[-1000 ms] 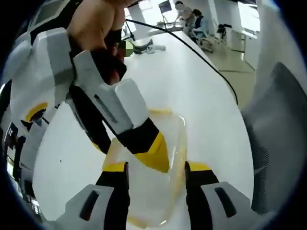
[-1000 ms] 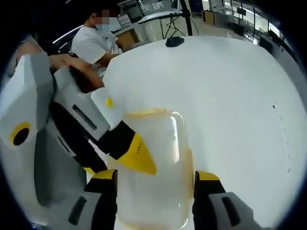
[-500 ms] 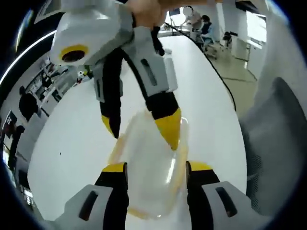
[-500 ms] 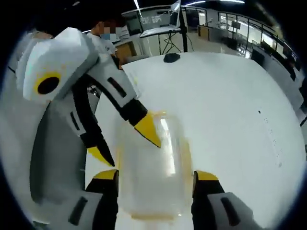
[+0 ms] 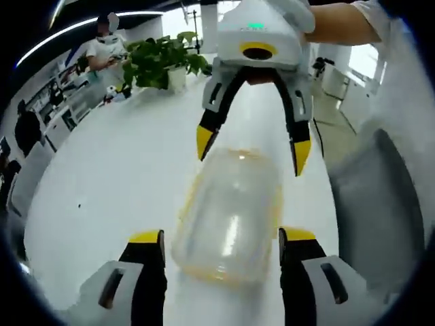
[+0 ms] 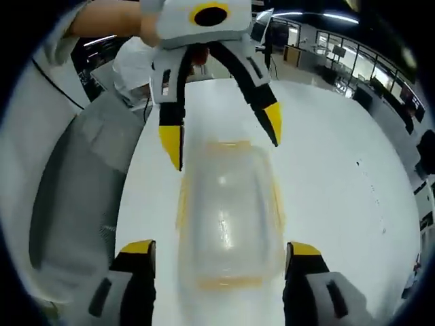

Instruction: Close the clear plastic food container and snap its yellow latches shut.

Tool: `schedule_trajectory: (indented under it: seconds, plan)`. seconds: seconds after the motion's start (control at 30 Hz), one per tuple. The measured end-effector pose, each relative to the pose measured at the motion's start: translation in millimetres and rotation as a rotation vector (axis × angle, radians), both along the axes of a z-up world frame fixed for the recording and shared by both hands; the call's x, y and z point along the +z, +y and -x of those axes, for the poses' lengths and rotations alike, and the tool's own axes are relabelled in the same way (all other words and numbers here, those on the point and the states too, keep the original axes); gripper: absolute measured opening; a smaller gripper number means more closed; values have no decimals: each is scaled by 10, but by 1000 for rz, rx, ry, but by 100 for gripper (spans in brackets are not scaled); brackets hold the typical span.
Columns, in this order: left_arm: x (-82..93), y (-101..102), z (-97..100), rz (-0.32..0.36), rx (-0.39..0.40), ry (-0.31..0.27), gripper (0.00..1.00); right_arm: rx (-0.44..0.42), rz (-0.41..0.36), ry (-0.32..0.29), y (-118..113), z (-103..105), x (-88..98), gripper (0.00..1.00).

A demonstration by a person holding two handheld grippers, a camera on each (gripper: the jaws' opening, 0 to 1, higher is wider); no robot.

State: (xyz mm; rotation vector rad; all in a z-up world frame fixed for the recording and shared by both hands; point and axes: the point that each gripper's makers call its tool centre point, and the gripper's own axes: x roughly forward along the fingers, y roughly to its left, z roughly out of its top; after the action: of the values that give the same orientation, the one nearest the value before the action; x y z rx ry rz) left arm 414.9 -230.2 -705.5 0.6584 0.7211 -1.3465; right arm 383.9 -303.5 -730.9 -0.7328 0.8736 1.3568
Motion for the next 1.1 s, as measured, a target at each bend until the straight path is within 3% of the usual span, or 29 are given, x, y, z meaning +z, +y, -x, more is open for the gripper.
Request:
schedule_trajectory:
  seconds: [0.03,0.13,0.27,0.4,0.53,0.57,0.83,1.1]
  plan:
    - [-29,14,27,-25,-63,-19,73,1,7,-3,-15,7,-20,81]
    - [-182,100,60,-124,-143,-44,77,-12,26,-16,-37,8,-79,84]
    - [-407,137,70,-198,-152,-45,80,-49,13,-46,45,-57,-120,90]
    - [-484,77,84,-199,-168,-62,82,-56,59,-95,36,-139,-226,90]
    - [-488,71,2,-206,-150,-101,75,-78,53,-87,48,-147,-282,78]
    - [-488,62,20,-199,-146,-93,75,-94,57,-120,36,-208,-283,77]
    - [-485,89,36,-157,-128,-101,75,-74,46,-104,73,-155,-273,76]
    - [-485,357,51,-167,-120,-101,75,-60,53,-101,335,-165,-278,76]
